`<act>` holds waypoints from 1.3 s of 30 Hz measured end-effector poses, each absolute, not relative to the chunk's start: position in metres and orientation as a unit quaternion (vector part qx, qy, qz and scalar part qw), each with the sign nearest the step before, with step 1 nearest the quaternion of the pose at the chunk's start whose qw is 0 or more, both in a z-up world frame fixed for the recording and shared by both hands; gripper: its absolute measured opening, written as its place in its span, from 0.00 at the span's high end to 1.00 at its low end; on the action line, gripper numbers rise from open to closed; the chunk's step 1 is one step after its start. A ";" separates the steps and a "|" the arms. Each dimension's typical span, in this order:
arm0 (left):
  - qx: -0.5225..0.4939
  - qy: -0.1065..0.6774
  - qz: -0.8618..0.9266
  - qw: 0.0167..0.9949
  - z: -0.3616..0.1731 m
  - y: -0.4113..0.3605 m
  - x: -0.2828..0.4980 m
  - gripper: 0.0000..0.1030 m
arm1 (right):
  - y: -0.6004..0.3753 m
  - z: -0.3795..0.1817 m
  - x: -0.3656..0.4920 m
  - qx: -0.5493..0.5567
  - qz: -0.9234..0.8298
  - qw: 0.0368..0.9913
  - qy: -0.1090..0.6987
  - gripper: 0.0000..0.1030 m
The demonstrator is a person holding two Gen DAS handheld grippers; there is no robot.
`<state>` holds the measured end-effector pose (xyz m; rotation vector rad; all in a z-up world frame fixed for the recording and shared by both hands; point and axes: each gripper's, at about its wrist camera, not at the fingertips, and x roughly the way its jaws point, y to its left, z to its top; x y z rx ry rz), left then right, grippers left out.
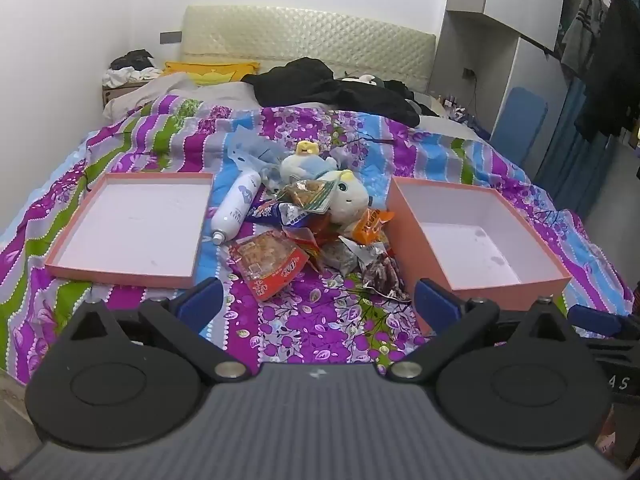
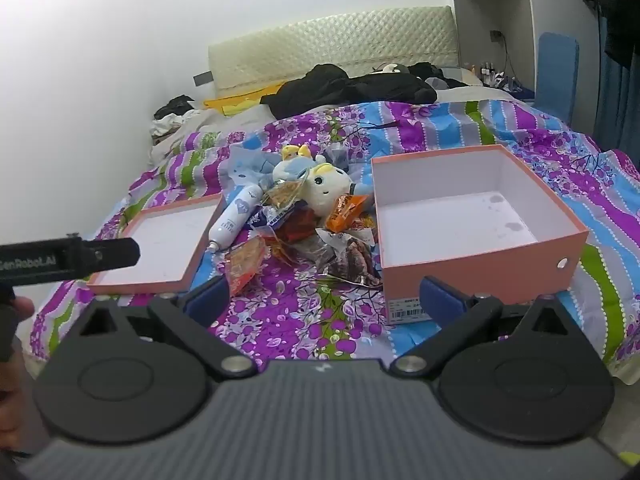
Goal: Organize snacks
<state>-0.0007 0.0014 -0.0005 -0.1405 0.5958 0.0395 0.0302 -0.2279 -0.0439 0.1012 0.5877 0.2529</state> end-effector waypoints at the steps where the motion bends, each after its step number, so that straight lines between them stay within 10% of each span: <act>1: -0.072 0.294 0.020 0.953 -0.001 0.003 -0.002 0.00 | -0.228 -0.044 0.030 0.047 0.122 0.947 0.293 0.00; 39: -0.074 0.308 0.011 0.949 -0.016 0.003 0.004 0.00 | -0.228 -0.052 0.032 0.048 0.110 0.947 0.300 0.00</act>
